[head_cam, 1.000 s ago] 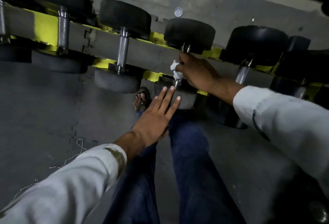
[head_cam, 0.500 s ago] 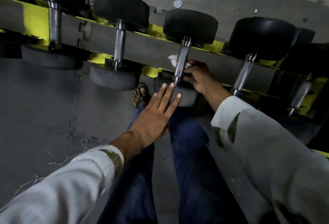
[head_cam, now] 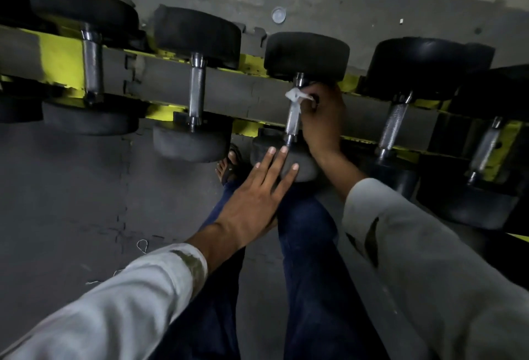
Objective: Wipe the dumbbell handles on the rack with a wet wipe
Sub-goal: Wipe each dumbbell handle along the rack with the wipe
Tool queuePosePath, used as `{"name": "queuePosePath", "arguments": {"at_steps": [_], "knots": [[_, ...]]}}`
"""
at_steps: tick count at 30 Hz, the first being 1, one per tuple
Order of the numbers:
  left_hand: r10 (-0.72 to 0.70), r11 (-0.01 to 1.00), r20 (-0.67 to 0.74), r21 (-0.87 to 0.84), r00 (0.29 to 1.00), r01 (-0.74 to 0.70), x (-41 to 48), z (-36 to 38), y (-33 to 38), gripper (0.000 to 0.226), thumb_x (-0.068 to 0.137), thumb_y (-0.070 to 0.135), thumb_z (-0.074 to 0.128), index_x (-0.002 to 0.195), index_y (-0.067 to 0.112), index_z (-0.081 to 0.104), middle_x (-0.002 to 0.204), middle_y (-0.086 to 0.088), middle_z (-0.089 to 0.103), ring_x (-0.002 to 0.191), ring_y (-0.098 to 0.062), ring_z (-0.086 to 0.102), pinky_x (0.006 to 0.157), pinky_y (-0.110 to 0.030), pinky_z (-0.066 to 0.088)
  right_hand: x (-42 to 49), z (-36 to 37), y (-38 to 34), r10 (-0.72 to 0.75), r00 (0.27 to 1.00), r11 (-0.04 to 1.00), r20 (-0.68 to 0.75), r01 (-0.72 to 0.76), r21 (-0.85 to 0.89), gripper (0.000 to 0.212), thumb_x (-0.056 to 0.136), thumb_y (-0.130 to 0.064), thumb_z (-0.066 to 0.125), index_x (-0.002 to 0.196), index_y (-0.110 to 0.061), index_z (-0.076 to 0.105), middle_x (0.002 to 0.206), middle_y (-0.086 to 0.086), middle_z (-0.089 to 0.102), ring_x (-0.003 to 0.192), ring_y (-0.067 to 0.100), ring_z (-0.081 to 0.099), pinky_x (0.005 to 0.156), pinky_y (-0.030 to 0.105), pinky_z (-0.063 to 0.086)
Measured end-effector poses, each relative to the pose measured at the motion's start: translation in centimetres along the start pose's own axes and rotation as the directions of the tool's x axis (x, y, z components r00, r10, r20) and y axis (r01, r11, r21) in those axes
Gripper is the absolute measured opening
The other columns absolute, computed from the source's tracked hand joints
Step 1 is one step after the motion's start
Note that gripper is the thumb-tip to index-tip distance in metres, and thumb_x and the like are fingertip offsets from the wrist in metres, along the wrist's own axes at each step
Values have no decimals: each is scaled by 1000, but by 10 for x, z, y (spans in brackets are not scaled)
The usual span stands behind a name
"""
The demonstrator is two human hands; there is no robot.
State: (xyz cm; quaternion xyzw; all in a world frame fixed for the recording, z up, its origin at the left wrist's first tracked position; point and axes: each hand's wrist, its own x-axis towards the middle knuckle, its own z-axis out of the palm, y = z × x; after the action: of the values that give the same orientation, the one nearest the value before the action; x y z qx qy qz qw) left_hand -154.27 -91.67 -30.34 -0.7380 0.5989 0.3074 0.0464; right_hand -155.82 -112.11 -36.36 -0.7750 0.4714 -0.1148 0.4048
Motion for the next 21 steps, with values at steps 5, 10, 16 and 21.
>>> {"name": "queuePosePath", "arguments": {"at_steps": [5, 10, 16, 21], "knots": [[70, 998, 4, 4, 998, -70, 0, -2, -11, 100, 91, 28, 61, 164, 10, -4, 166, -26, -23, 155, -42, -17, 128, -49, 14, 11, -13, 16, -366, 867, 753, 339, 490, -440, 39, 90, -11, 59, 129, -11, 60, 136, 11, 53, 122, 33, 49, 81, 43, 56], [103, 994, 7, 23, 995, -103, -1, -1, -18, 102, 90, 26, 63, 164, 11, -5, 166, -26, -24, 155, -41, -18, 129, -48, 10, 17, -22, 23, -379, 731, 574, 567, 666, -476, 57, 89, -6, 51, 145, -9, 46, 156, 7, 40, 130, 36, 44, 97, 44, 51], [116, 993, 14, 21, 993, -116, -2, -2, -22, 101, 92, 29, 62, 164, 12, -7, 165, -25, -26, 155, -40, -22, 127, -44, 0, 30, -15, -9, -308, 576, 425, 757, 795, -432, 27, 97, -17, 46, 116, -13, 63, 125, 8, 61, 107, 33, 63, 72, 35, 51], [116, 991, -7, 64, 993, -116, -3, 0, -20, 104, 90, 32, 65, 164, 10, -4, 166, -28, -21, 155, -43, -15, 128, -48, 8, 26, -16, -52, 38, 325, 113, 945, 938, -327, 22, 100, -22, 48, 109, -16, 66, 111, 9, 70, 102, 31, 68, 70, 34, 44]]}}
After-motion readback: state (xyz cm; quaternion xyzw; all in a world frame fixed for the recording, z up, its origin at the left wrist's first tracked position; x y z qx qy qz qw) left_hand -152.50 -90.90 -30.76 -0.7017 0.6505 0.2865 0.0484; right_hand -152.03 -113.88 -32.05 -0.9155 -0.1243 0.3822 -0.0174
